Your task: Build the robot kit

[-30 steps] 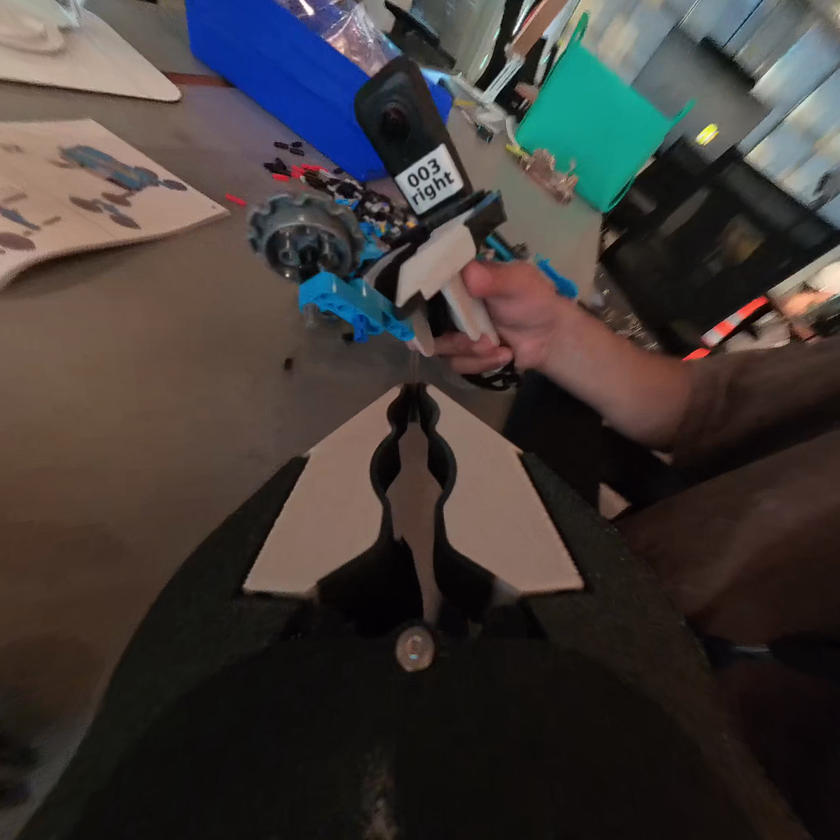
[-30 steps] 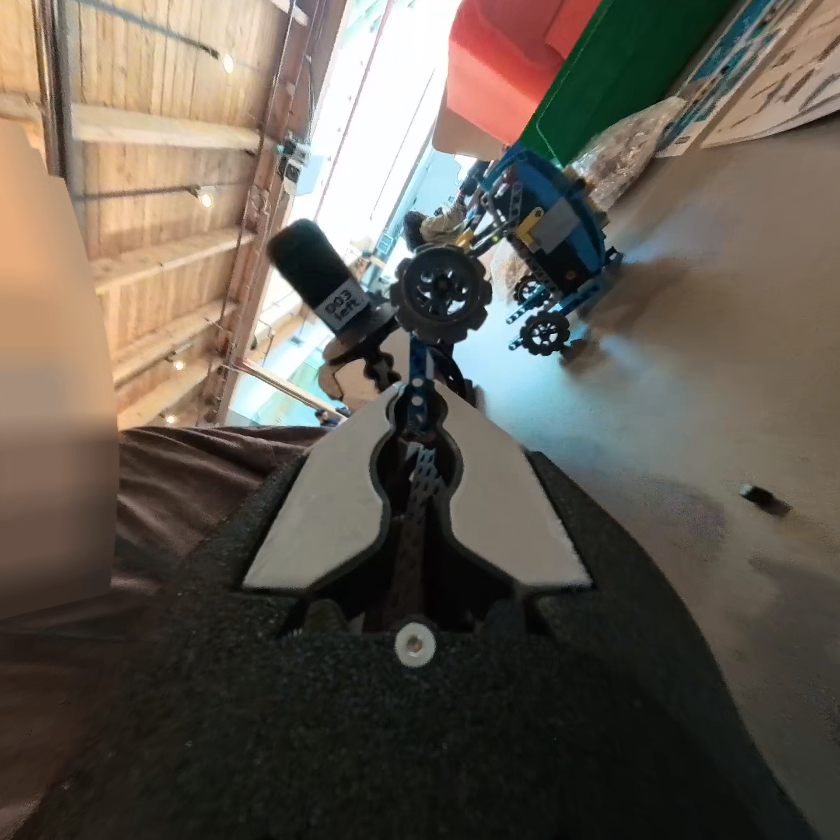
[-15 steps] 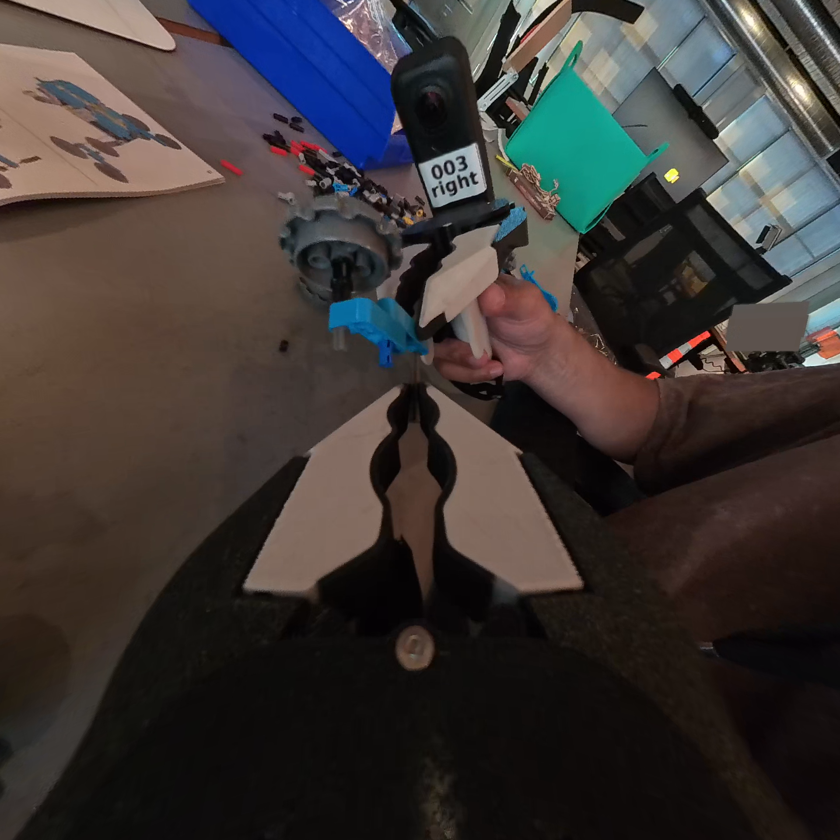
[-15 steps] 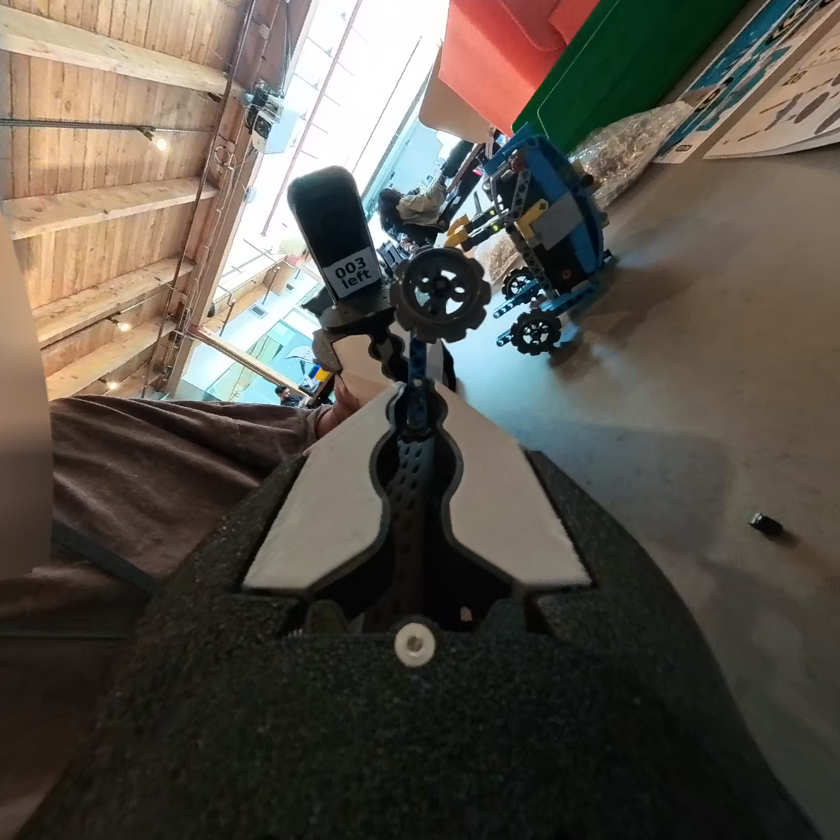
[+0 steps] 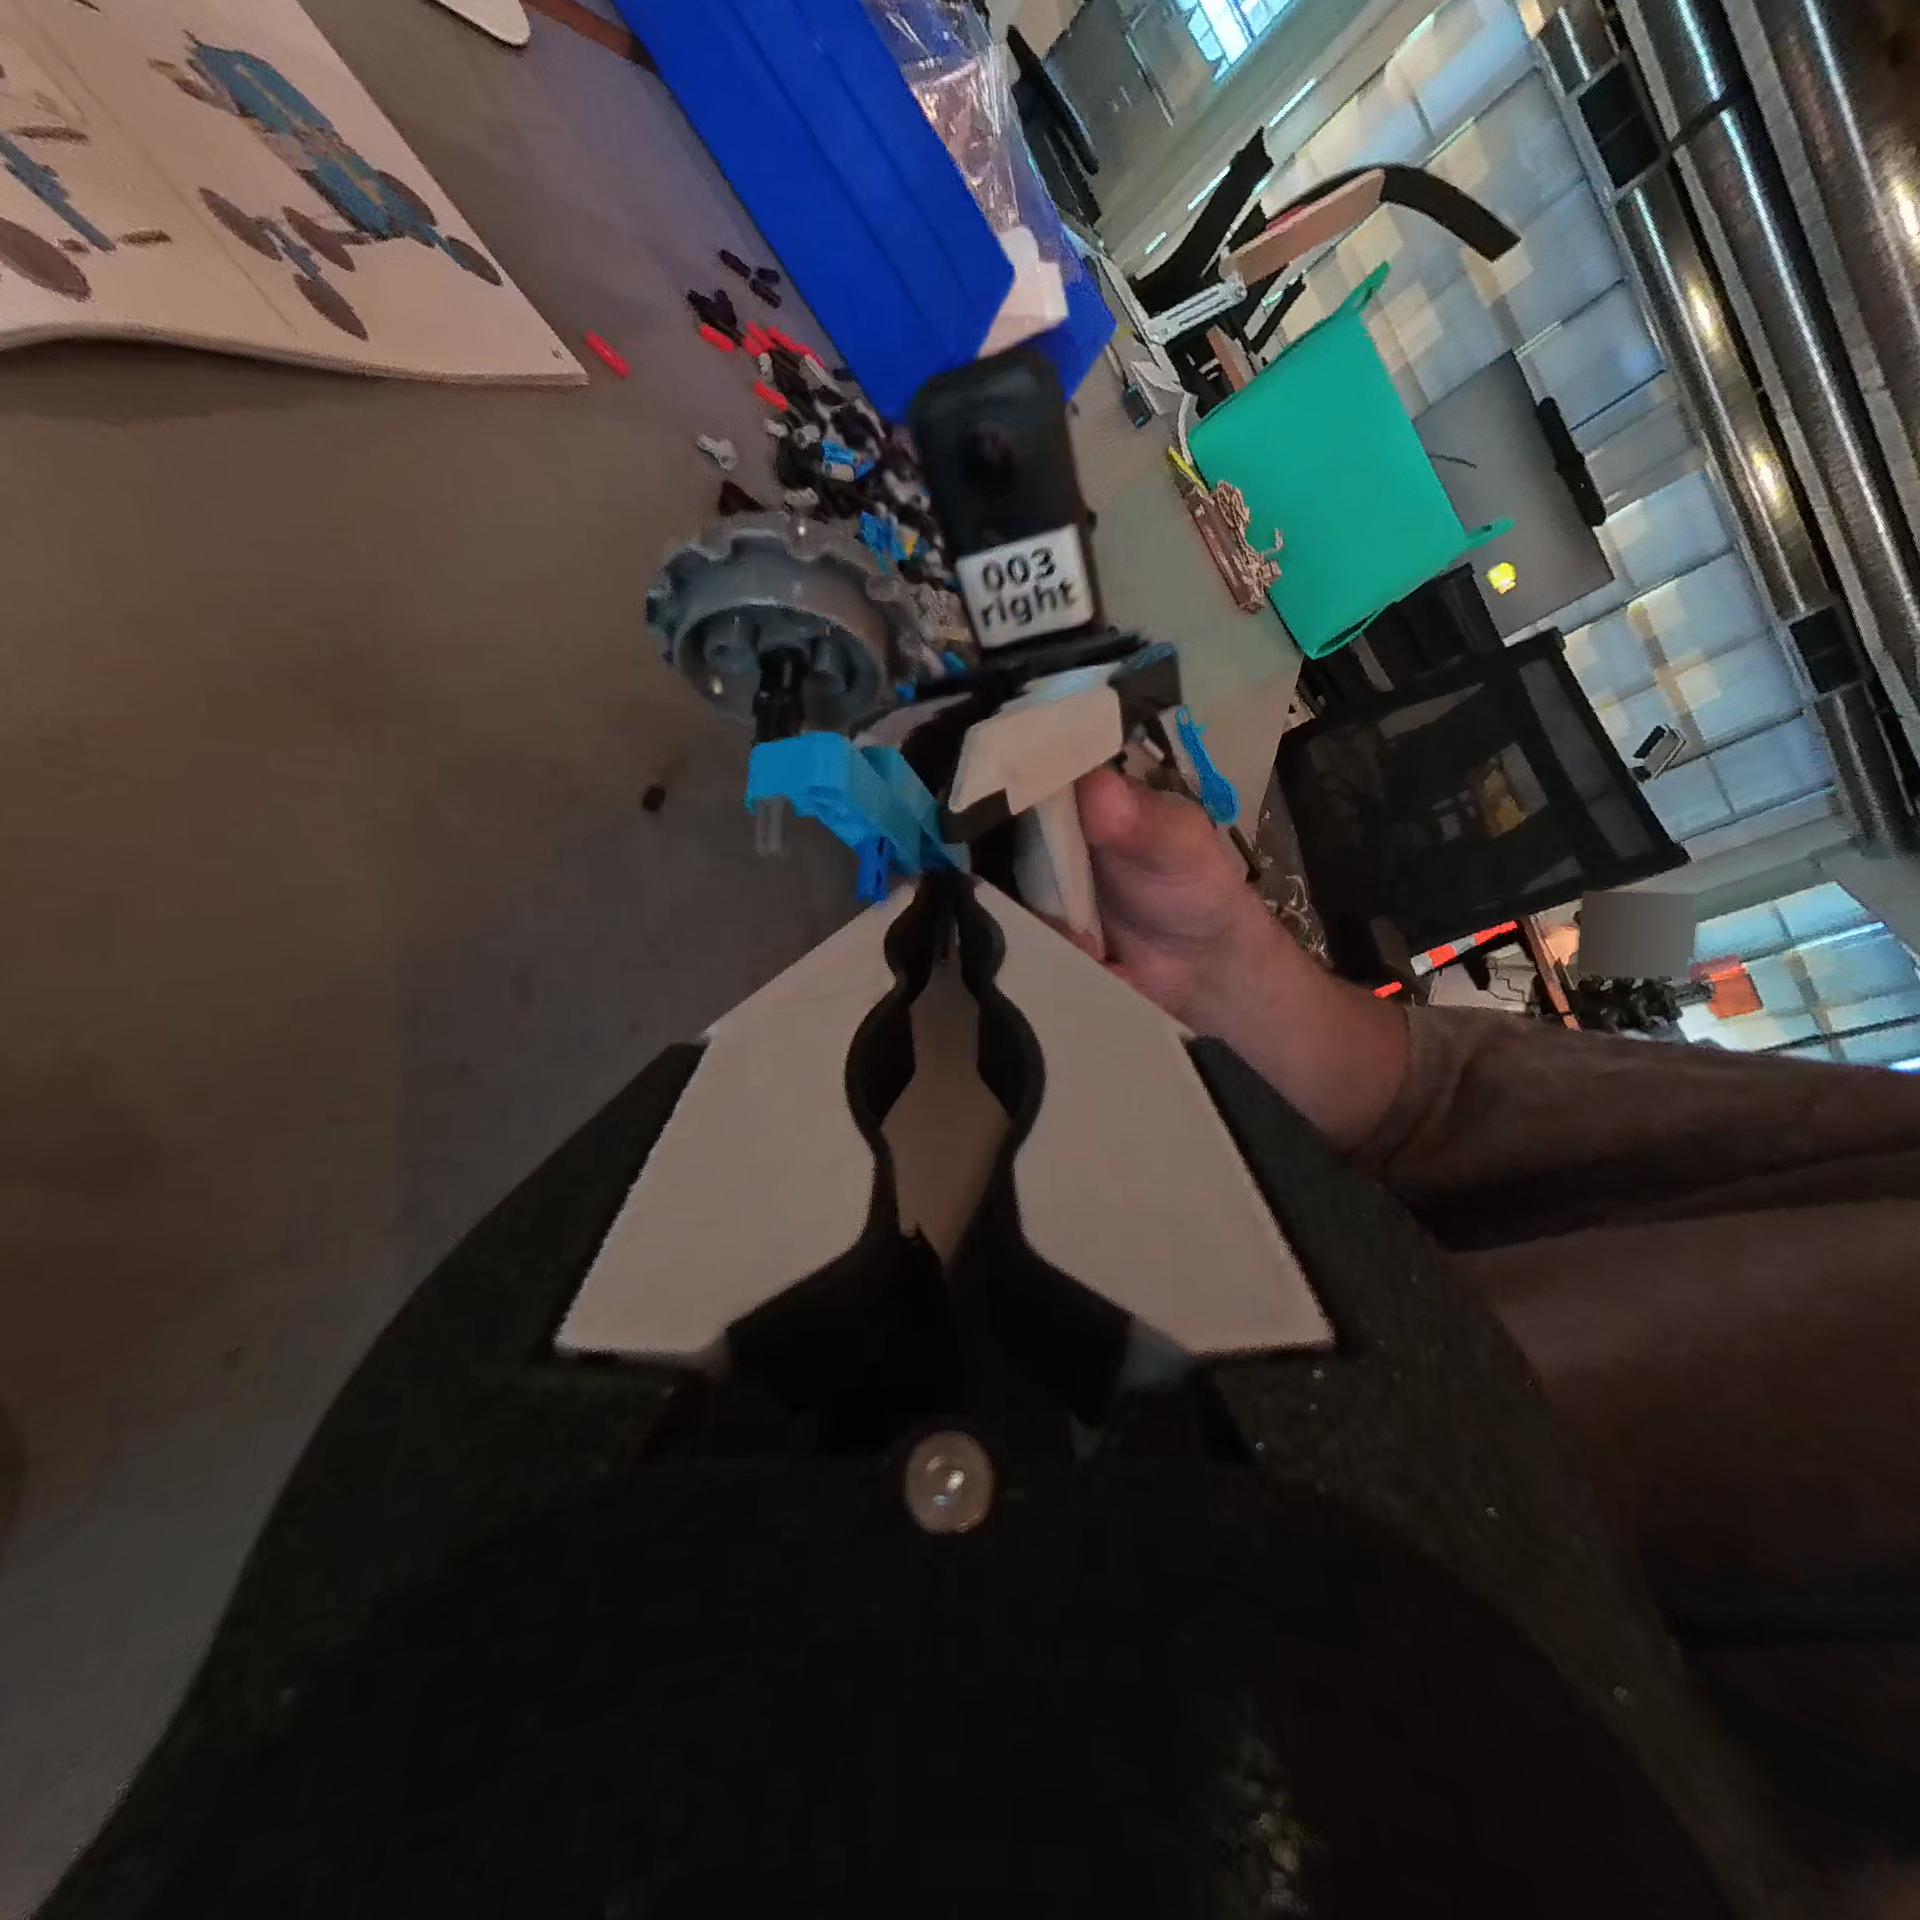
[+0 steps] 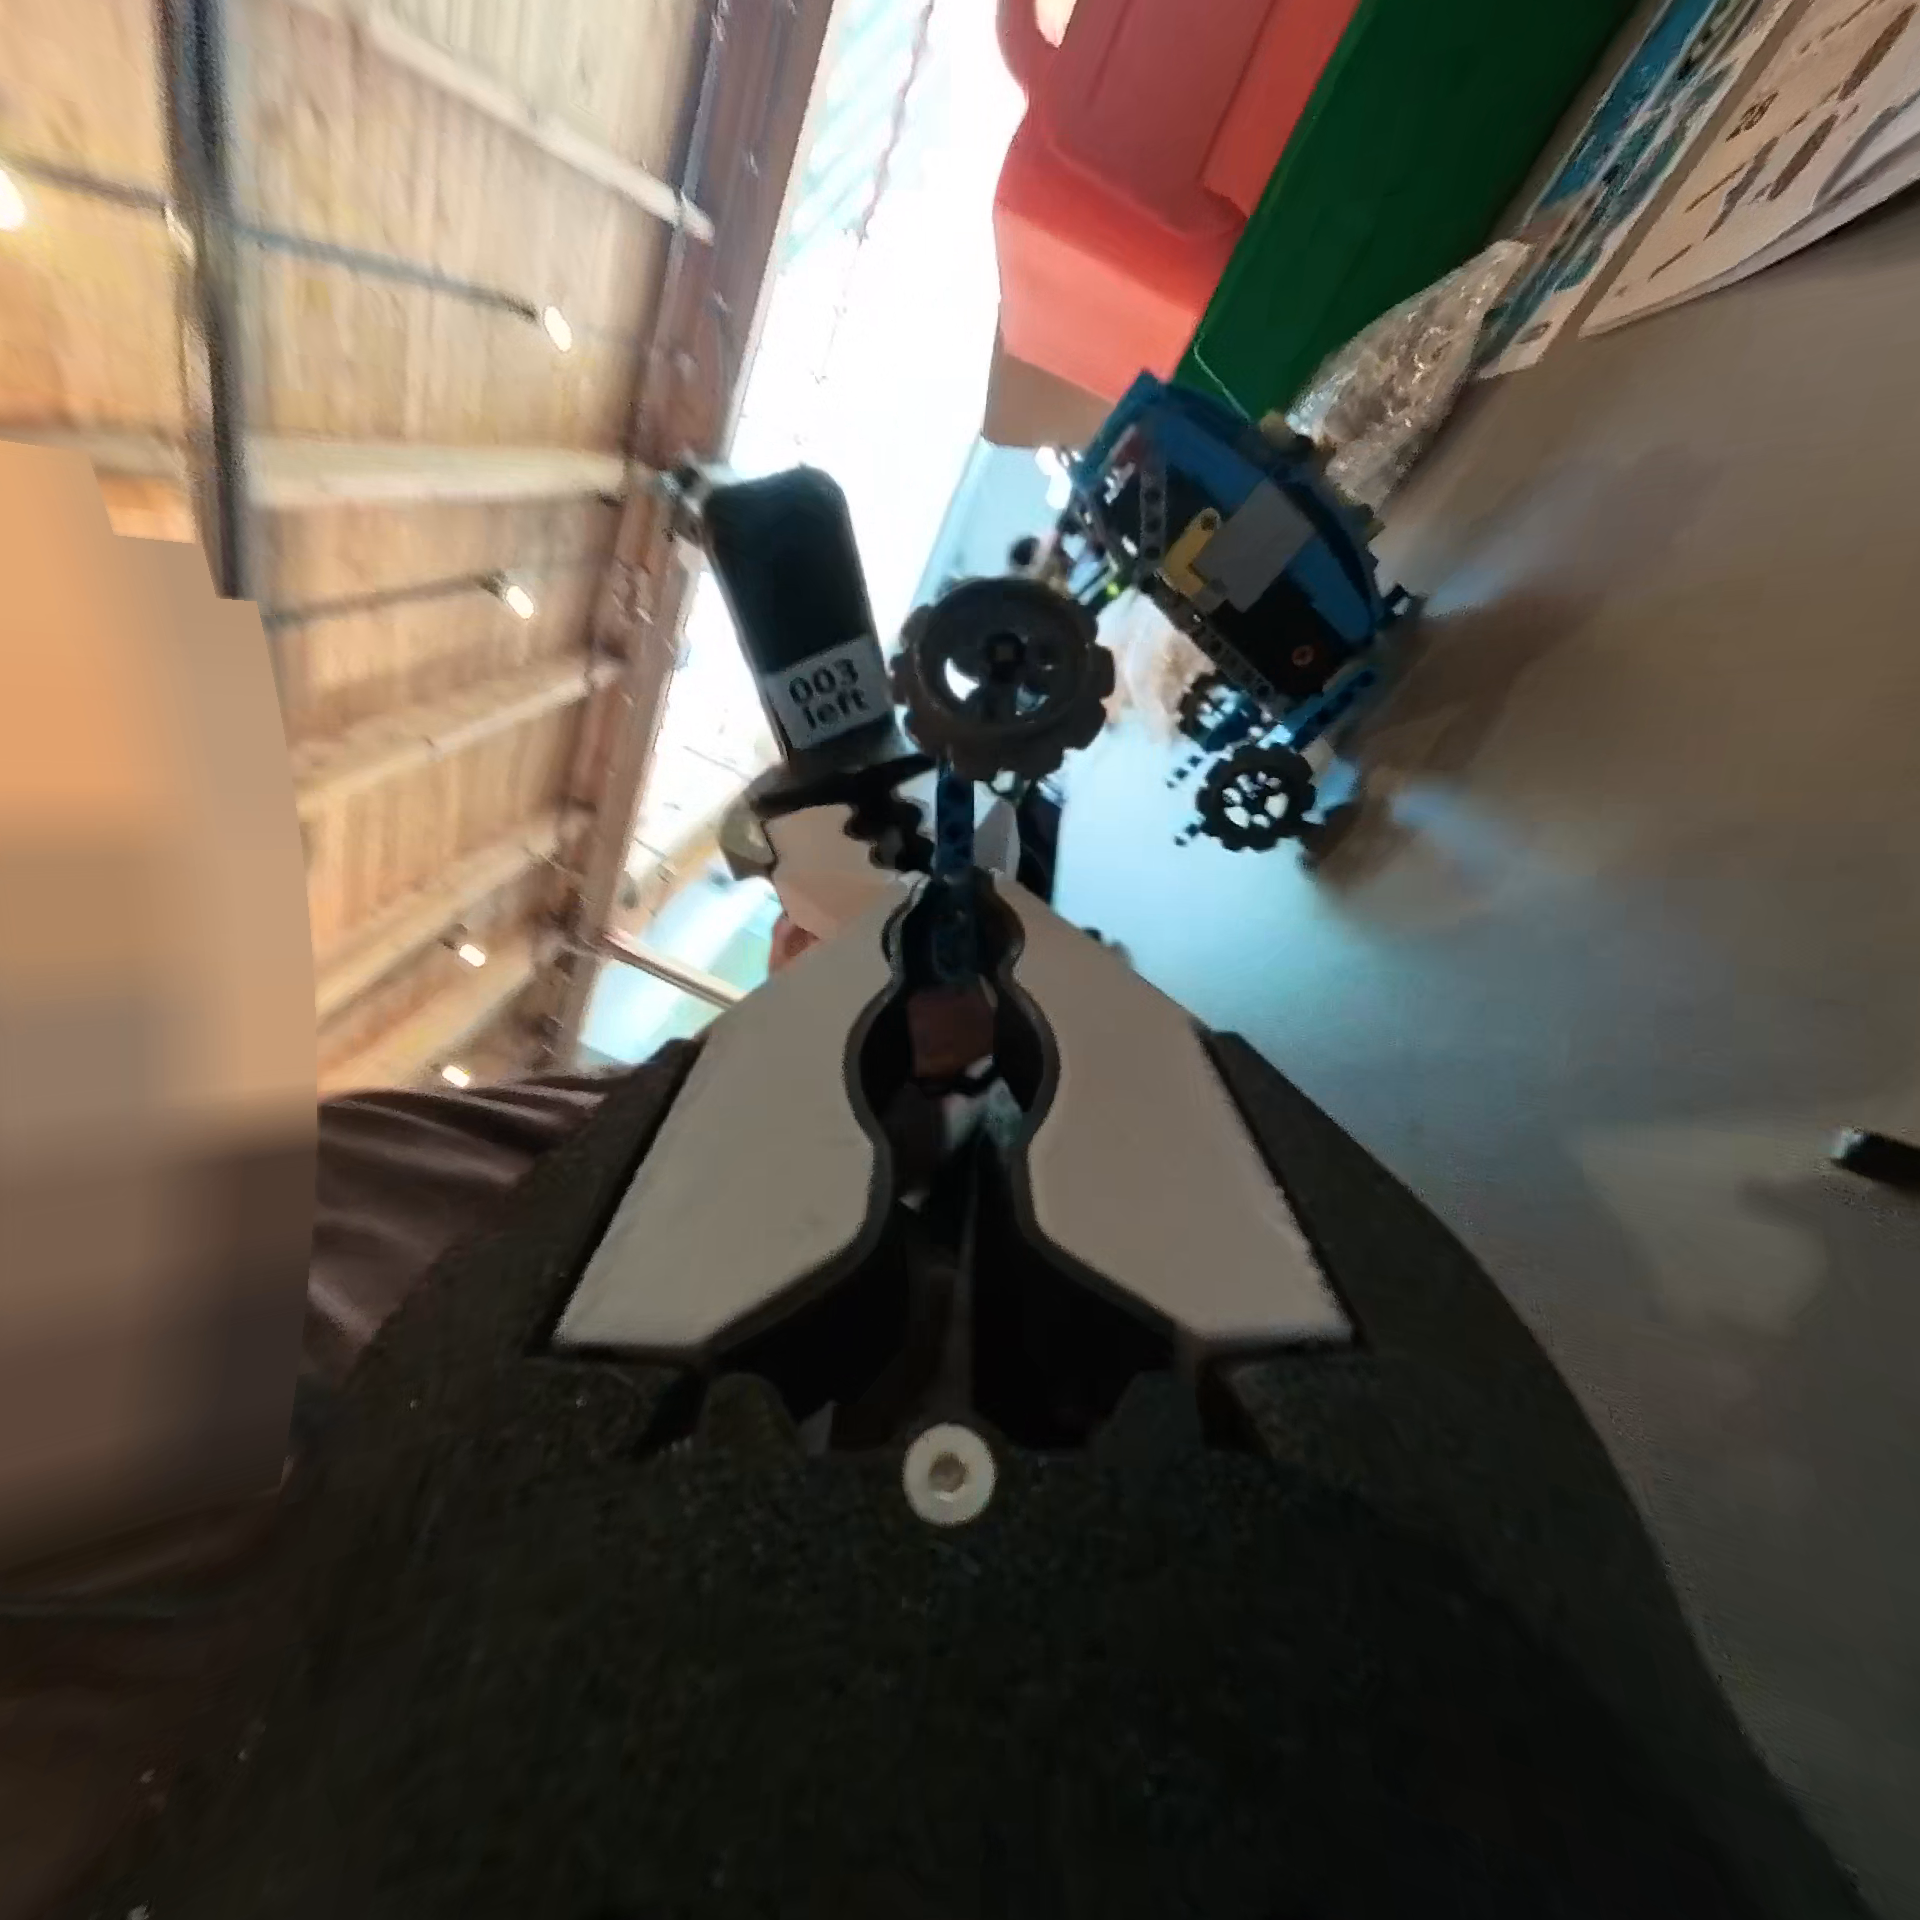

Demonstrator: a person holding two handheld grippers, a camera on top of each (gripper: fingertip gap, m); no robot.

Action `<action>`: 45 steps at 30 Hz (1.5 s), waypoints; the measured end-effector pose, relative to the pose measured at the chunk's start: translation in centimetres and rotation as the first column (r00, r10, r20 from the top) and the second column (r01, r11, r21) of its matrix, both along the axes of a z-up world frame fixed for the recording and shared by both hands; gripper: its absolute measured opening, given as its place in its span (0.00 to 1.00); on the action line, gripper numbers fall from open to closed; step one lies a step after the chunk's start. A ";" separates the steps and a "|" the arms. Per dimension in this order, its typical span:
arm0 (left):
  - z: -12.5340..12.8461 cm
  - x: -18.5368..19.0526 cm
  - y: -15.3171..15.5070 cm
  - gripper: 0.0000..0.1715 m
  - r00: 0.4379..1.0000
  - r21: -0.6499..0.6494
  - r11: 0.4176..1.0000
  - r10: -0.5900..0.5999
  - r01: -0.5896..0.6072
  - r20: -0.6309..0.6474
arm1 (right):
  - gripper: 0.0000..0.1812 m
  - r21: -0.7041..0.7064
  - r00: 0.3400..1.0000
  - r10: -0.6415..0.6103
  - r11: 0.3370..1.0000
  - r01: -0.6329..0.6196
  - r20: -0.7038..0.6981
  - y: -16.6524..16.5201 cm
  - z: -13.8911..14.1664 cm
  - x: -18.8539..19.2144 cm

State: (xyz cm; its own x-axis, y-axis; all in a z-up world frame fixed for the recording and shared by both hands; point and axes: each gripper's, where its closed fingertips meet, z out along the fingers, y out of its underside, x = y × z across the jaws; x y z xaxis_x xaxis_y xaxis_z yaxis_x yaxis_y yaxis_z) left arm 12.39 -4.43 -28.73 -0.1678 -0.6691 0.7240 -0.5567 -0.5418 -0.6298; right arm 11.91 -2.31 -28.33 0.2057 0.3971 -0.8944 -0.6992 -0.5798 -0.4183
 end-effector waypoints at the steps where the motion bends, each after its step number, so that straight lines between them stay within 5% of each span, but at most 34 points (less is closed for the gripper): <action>1: 0.4 0.3 0.2 0.02 1.000 0.001 1.000 0.009 -0.009 -0.003 | 0.03 0.000 0.997 -0.010 1.000 0.010 -0.072 0.2 0.3 0.3; 7: 4.6 2.0 -0.2 0.12 0.999 0.037 0.999 -0.007 0.005 0.043 | 0.04 0.088 0.853 0.027 0.996 0.022 -0.521 -0.3 3.9 2.7; 10: 6.9 2.5 -0.4 0.22 0.997 0.047 0.999 0.004 -0.008 0.082 | 0.04 0.131 0.814 0.035 0.990 0.050 -0.580 -1.0 5.2 3.8; 15: 9.5 1.3 -1.1 0.22 0.982 0.107 0.994 -0.009 -0.012 0.188 | 0.03 0.174 0.731 0.034 0.978 0.117 -0.682 -2.1 6.6 6.2; 22: 8.3 0.1 -3.3 0.06 0.953 0.432 0.891 -0.002 -0.136 0.304 | 0.04 0.212 0.695 0.050 0.966 0.150 -0.717 -3.2 7.8 6.6; 29: 7.7 1.3 -4.2 0.01 0.942 0.594 0.776 0.001 -0.213 0.336 | 0.04 0.192 0.683 0.081 0.977 0.088 -0.726 -2.7 7.0 4.9; 33: 7.1 1.6 -3.2 0.04 0.949 0.509 0.833 0.060 -0.219 0.309 | 0.04 0.195 0.707 0.090 0.979 0.068 -0.701 -2.6 6.9 4.2; 38: 6.0 1.4 -3.4 0.17 0.976 0.174 0.980 0.063 -0.100 0.207 | 0.04 0.177 0.763 0.041 0.979 0.098 -0.646 -2.2 6.3 3.8; 45: 4.0 1.8 -1.5 0.17 0.980 0.062 0.984 0.160 -0.169 0.122 | 0.03 0.159 0.897 -0.072 0.975 0.156 -0.437 -1.5 5.4 2.1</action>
State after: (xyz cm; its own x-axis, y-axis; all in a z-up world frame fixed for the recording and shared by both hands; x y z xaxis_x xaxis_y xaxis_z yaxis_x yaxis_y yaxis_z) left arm 14.21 -5.97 -24.78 -0.1309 -0.7440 0.6553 -0.3847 -0.5710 -0.7252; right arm 13.98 -3.82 -22.93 -0.1248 0.5611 -0.8183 -0.8905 -0.4270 -0.1570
